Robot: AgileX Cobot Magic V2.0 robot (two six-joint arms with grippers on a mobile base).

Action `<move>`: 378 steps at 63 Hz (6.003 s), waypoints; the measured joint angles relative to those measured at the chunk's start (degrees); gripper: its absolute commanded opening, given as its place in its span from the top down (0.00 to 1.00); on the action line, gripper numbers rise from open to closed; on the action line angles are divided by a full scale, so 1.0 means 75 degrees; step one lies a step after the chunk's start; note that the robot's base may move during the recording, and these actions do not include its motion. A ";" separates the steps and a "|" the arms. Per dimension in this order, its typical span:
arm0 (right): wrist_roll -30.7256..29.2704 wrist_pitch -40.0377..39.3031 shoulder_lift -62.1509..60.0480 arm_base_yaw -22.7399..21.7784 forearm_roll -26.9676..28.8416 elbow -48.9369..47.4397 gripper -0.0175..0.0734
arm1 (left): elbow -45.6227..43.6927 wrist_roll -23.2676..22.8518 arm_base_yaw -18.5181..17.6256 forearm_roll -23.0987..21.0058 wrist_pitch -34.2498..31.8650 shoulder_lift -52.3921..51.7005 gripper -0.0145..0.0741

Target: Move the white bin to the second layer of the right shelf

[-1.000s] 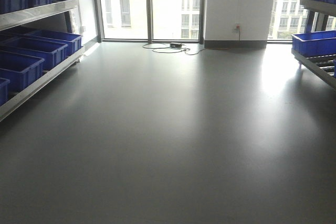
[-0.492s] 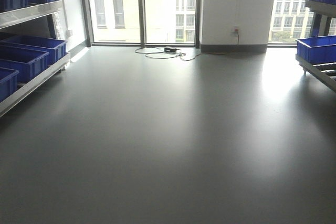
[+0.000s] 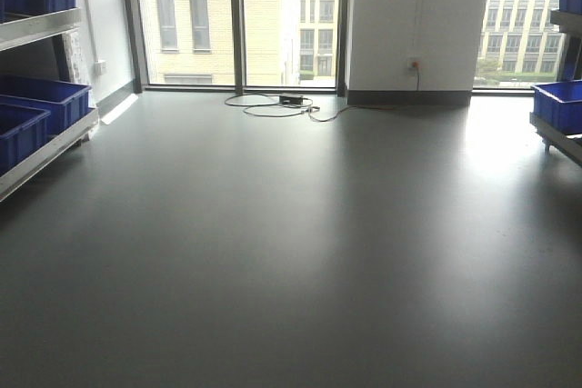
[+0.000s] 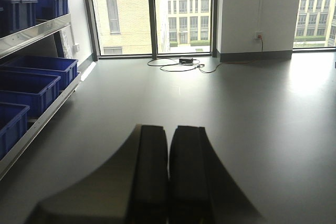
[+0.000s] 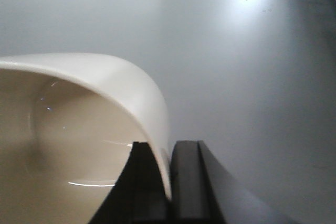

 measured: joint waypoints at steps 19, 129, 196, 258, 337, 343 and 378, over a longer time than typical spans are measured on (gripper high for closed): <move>0.0000 0.0063 0.0000 0.0000 0.0000 0.0000 0.75 | 0.0000 0.0000 0.0000 0.0000 0.0000 0.0000 0.74; 0.0000 0.0063 0.0000 0.0000 0.0041 0.0000 0.75 | 0.0000 0.0000 0.0000 0.0000 0.0000 0.0000 0.74; 0.0000 0.0063 0.0000 0.0000 0.0041 0.0000 0.75 | 0.0000 0.0000 0.0000 0.0000 0.0000 0.0000 0.74; 0.0000 0.0080 0.0000 0.0000 0.0027 0.0000 0.75 | 0.0000 0.0000 0.0000 0.0000 0.0000 0.0000 0.74; 0.0000 0.0080 0.0000 0.0000 0.0027 0.0000 0.75 | 0.0000 0.0000 0.0000 0.0000 0.0000 0.0000 0.74; 0.0000 0.0080 0.0000 0.0000 0.0027 0.0000 0.75 | 0.0000 0.0000 0.0000 0.0000 0.0000 0.0000 0.74; 0.0000 0.0080 0.0000 0.0000 0.0027 0.0000 0.75 | 0.0000 0.0000 0.0000 0.0000 0.0000 0.0000 0.74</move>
